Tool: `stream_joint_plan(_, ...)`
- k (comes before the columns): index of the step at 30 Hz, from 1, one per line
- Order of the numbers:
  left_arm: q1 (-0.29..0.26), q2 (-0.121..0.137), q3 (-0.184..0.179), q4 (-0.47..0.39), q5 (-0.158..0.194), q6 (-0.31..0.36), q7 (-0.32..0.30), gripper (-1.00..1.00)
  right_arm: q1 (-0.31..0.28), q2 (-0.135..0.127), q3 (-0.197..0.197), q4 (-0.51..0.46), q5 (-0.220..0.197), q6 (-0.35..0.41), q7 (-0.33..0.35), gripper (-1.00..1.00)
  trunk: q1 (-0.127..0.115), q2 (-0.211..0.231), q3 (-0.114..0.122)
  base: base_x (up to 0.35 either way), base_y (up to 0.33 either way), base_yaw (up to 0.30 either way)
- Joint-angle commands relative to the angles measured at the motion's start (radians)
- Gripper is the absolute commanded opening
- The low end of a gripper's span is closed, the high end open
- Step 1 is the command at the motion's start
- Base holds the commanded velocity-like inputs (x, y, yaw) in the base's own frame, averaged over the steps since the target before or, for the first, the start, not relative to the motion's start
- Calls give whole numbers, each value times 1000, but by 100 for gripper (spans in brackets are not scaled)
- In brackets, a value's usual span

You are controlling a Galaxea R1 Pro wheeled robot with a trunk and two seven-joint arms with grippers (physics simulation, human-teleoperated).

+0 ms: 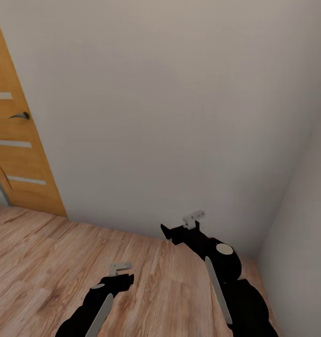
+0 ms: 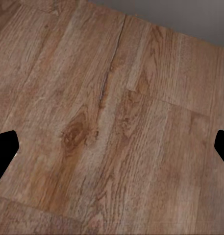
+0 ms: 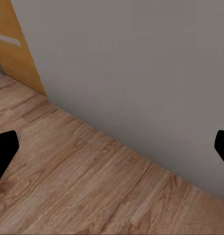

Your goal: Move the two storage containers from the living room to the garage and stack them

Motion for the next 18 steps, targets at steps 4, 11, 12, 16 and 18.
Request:
stream_joint_plan(4, -1, 0, 0, 0, 0, 0, 0, 100, 0, 0, 1, -1, 0, 0, 0, 100, 0, 0, 0, 309, 193, 290)
stream_joint_plan(11, 0, 0, 0, 0, 0, 0, 0, 100, 0, 0, 1, 0, 0, 0, 0, 100, 0, 0, 0, 287, 227, 290)
stream_joint_plan(12, 0, 0, 0, 0, 0, 0, 0, 100, 0, 0, 1, 0, 0, 0, 0, 100, 0, 0, 0, 284, 230, 290)
stream_joint_plan(16, 0, 0, 0, 0, 0, 0, 0, 100, 0, 0, 1, 0, 0, 0, 0, 100, 0, 0, 0, 284, 229, 290)
stream_joint_plan(18, 0, 0, 0, 0, 0, 0, 0, 100, 0, 0, 2, 0, 0, 0, 0, 100, 0, 0, 0, 284, 226, 290)
